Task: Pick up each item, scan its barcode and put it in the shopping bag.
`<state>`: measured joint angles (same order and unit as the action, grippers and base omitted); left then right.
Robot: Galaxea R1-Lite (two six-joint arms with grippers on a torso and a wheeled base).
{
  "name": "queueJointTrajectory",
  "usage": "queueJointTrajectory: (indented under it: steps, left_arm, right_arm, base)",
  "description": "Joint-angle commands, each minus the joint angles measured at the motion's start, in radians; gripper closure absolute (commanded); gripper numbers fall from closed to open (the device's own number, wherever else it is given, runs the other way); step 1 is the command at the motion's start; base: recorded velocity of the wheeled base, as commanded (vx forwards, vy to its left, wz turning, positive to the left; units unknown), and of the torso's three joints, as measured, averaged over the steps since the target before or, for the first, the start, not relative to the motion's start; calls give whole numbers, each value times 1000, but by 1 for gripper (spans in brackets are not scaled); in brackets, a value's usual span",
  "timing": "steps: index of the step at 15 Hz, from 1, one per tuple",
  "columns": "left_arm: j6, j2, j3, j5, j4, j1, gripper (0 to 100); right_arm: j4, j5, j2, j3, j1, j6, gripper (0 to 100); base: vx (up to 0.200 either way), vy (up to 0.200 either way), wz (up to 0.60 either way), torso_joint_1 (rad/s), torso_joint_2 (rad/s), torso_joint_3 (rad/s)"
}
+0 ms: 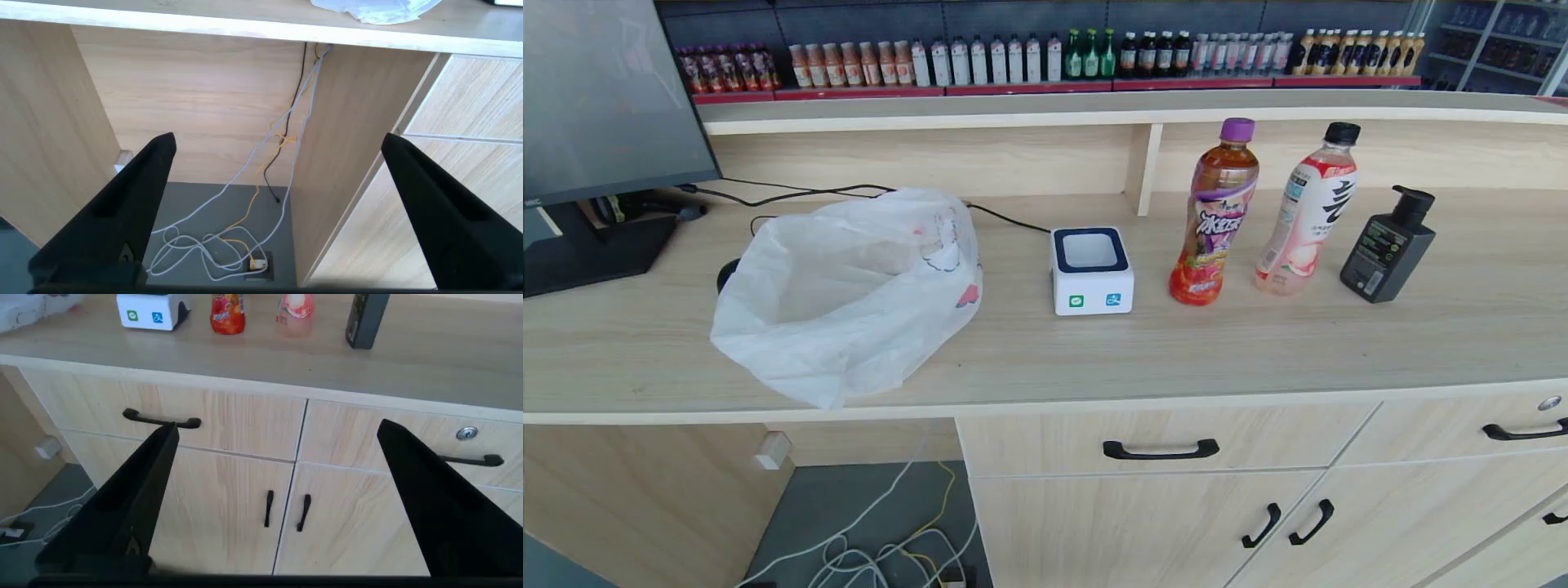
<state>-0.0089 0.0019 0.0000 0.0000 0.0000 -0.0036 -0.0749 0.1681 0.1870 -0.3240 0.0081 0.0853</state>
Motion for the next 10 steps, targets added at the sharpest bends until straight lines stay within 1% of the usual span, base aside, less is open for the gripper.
queueJointTrajectory:
  steps: [1, 3, 4, 6, 7, 10]
  left_arm:
    - [0, 0, 0, 0, 0, 1, 0]
    - [0, 0, 0, 0, 0, 1, 0]
    - [0, 0, 0, 0, 0, 1, 0]
    - [0, 0, 0, 0, 0, 1, 0]
    - [0, 0, 0, 0, 0, 1, 0]
    - [0, 0, 0, 0, 0, 1, 0]
  right_arm:
    - [3, 85, 178, -73, 20, 36, 0]
    - [15, 110, 282, -118, 52, 88, 0]
    - [40, 110, 322, -125, 84, 99, 0]
    - [145, 108, 416, -115, 158, 109, 0]
    - [185, 108, 453, -109, 179, 122, 0]
    - [254, 108, 539, -99, 234, 149, 0]
  base:
    - [0, 0, 0, 0, 0, 0]
    - [0, 0, 0, 0, 0, 0]
    - [0, 0, 0, 0, 0, 0]
    - [0, 0, 0, 0, 0, 0]
    - [0, 0, 0, 0, 0, 0]
    - [0, 0, 0, 0, 0, 0]
